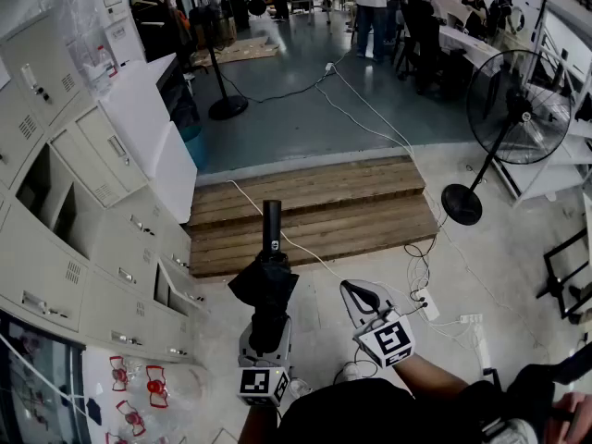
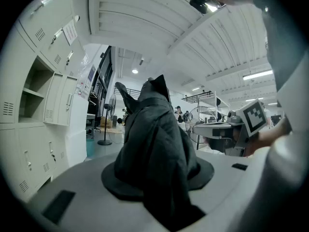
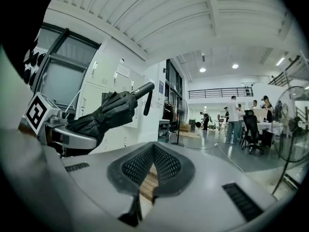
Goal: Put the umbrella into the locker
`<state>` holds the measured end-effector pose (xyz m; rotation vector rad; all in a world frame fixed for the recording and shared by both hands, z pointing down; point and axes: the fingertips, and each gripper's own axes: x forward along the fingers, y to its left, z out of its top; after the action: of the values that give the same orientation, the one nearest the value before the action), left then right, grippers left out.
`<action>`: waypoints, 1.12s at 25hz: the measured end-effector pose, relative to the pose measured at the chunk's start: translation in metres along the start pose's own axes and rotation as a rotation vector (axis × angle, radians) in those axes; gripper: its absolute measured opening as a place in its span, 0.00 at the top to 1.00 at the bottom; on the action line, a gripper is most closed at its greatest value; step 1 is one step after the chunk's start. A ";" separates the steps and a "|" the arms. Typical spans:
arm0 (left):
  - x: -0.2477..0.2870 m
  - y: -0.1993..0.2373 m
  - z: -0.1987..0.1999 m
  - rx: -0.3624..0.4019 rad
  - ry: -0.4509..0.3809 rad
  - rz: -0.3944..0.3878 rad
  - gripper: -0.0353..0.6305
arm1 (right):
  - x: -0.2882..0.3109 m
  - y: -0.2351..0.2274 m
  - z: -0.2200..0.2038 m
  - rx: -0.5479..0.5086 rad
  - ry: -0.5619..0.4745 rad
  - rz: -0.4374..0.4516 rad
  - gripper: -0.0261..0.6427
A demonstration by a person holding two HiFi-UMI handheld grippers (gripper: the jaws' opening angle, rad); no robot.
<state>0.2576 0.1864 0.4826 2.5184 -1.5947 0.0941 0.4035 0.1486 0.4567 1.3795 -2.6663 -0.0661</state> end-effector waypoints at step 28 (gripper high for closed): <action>-0.037 0.049 0.011 -0.040 -0.030 -0.043 0.68 | 0.013 0.057 0.027 0.001 -0.062 -0.015 0.96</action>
<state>0.1970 0.1973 0.4718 2.5337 -1.5369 0.0190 0.3465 0.1704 0.4372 1.4200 -2.7069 -0.1106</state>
